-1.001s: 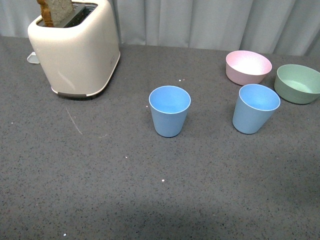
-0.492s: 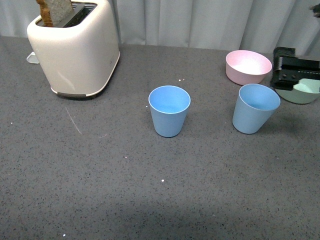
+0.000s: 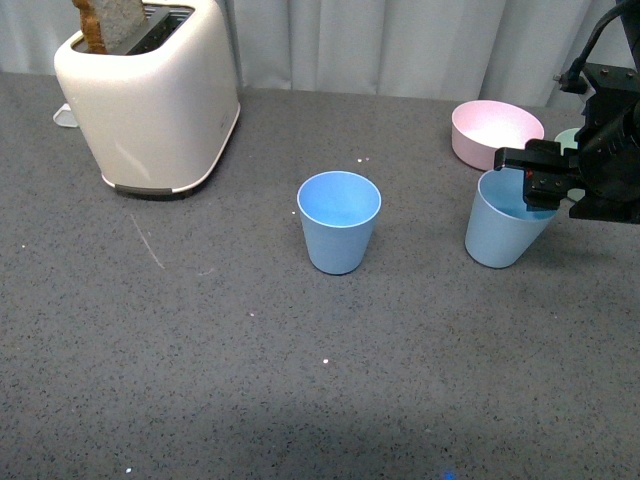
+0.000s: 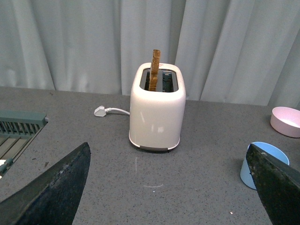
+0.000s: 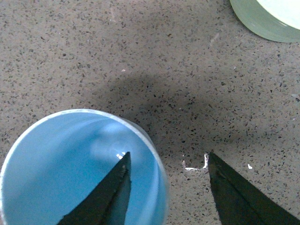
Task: Stack blue cups with both arms
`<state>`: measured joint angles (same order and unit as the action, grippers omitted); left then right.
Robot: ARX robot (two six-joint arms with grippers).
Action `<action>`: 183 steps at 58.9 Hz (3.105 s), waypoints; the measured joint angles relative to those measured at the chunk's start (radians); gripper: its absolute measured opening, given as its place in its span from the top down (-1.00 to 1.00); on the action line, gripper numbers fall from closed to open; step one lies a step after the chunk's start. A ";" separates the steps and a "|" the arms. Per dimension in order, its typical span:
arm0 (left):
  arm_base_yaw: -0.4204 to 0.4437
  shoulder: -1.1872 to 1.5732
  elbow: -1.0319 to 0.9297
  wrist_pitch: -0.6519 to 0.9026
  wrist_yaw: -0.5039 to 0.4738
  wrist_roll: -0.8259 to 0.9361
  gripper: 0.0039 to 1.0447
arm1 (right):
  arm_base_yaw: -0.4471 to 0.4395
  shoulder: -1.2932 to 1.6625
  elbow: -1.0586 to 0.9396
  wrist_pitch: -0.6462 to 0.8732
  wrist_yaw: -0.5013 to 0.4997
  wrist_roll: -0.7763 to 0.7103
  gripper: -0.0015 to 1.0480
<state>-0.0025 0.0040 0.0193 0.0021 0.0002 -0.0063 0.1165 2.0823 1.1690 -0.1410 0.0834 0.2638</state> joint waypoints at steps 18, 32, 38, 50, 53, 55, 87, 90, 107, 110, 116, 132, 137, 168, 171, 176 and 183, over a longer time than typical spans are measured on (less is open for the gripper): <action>0.000 0.000 0.000 0.000 0.000 0.000 -0.88 | -0.013 -0.001 0.004 -0.013 -0.060 0.042 0.98; 0.000 0.000 0.000 0.000 0.000 0.000 -0.88 | -0.012 -0.082 0.000 -0.036 -0.195 0.064 0.98; 0.000 0.000 0.000 0.000 0.000 0.000 -0.88 | 0.006 -0.151 0.000 -0.038 -0.284 0.072 0.98; 0.000 0.000 0.000 0.000 0.000 0.000 -0.88 | 0.104 -0.236 0.015 -0.059 -0.378 0.076 0.98; 0.000 0.000 0.000 0.000 0.000 0.000 -0.88 | 0.136 -0.235 0.016 -0.066 -0.377 0.072 0.98; 0.000 0.000 0.000 0.000 0.000 0.000 -0.88 | 0.154 -0.232 0.016 -0.069 -0.377 0.072 0.98; 0.000 0.000 0.000 0.000 0.000 0.000 -0.88 | 0.222 -0.165 0.014 -0.013 -0.359 0.062 0.74; 0.000 0.000 0.000 0.000 0.000 0.000 -0.88 | 0.222 -0.165 0.013 0.014 -0.355 0.062 0.60; 0.000 0.000 0.000 0.000 0.000 0.000 -0.88 | 0.226 -0.174 -0.031 0.111 -0.312 0.021 -0.21; 0.000 0.000 0.000 0.000 -0.001 0.000 -0.88 | 0.233 -0.177 -0.132 0.394 -0.093 -0.059 -0.07; 0.000 0.000 0.000 0.000 0.000 0.001 -0.88 | 0.220 -0.196 -0.364 0.874 0.163 -0.173 0.24; 0.000 0.000 0.000 -0.002 0.000 0.001 -0.88 | 0.092 -0.499 -0.770 1.322 0.127 -0.259 0.98; 0.000 0.000 0.000 -0.002 -0.001 0.001 -0.88 | 0.064 -0.576 -0.858 1.313 0.093 -0.261 0.98; 0.000 0.000 0.000 -0.002 -0.001 0.001 -0.88 | -0.034 -0.979 -1.080 1.137 -0.005 -0.261 0.98; 0.000 0.000 0.000 -0.002 -0.001 0.001 -0.88 | -0.063 -1.024 -1.095 1.105 -0.048 -0.261 0.98; 0.000 0.000 0.000 -0.002 -0.001 0.001 -0.88 | -0.101 -1.088 -1.111 1.059 -0.075 -0.261 0.98; 0.000 0.000 0.000 -0.002 -0.001 0.001 -0.88 | -0.114 -1.188 -1.132 0.983 -0.079 -0.261 0.98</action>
<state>-0.0029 0.0036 0.0193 0.0006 -0.0010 -0.0051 0.0025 0.8948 0.0368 0.8417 0.0048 0.0029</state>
